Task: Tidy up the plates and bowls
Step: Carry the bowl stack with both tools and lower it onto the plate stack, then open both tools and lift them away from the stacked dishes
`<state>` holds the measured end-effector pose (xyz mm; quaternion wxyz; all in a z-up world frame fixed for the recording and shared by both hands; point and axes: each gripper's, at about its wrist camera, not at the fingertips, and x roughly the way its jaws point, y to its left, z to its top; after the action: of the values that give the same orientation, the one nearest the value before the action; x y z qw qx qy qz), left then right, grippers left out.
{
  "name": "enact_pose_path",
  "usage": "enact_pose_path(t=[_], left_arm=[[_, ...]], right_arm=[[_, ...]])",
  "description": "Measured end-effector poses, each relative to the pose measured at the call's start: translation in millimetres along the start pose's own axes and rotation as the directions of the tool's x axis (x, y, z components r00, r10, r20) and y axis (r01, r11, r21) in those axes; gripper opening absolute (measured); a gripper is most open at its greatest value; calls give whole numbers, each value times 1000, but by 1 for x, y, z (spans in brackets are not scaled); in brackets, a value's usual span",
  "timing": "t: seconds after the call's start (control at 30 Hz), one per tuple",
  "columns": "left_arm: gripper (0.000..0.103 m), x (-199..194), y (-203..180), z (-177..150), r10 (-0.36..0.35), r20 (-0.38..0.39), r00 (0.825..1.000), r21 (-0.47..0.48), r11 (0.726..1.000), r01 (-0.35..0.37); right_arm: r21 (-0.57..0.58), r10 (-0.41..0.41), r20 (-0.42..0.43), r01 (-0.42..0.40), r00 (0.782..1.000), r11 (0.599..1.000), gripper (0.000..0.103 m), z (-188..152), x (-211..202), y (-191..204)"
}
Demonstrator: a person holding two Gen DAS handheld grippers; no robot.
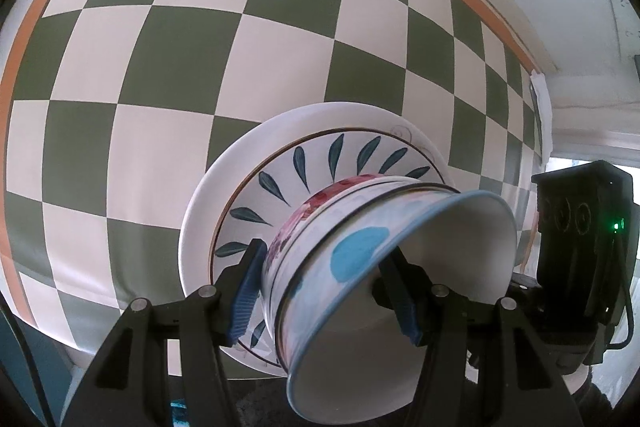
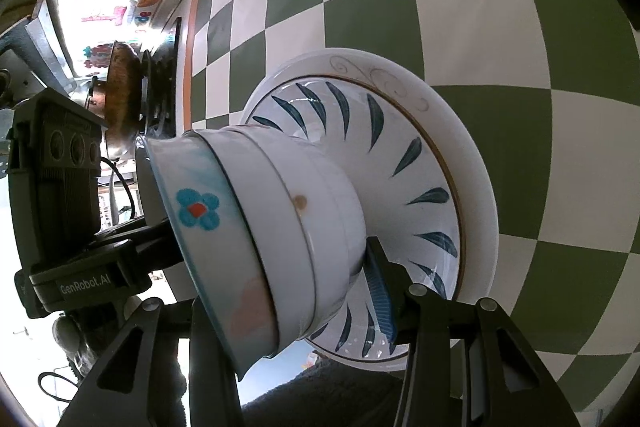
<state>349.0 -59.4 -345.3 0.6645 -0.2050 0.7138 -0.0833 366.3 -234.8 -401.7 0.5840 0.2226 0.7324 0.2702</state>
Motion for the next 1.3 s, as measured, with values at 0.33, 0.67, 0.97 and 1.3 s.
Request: enact_pose_path(t=[0.33, 0.67, 0.97, 1.3], left_arm=[[55, 2, -2, 1, 7, -8, 1000, 2, 1000, -7], [55, -7, -8, 0, 39, 9, 999, 12, 999, -39], [55, -41, -19, -15, 120, 109, 987, 47, 991, -126], [89, -70, -20, -56, 212, 214, 953, 85, 968, -235]], right_arm=[[-9, -16, -7, 16, 1000, 1000, 47, 4, 0, 4], [-13, -71, -20, 71, 997, 997, 48, 3, -2, 12], [-77, -158, 77, 164, 984, 983, 48, -12, -36, 39], [-106, -327, 240, 359, 914, 927, 68, -63, -82, 80]])
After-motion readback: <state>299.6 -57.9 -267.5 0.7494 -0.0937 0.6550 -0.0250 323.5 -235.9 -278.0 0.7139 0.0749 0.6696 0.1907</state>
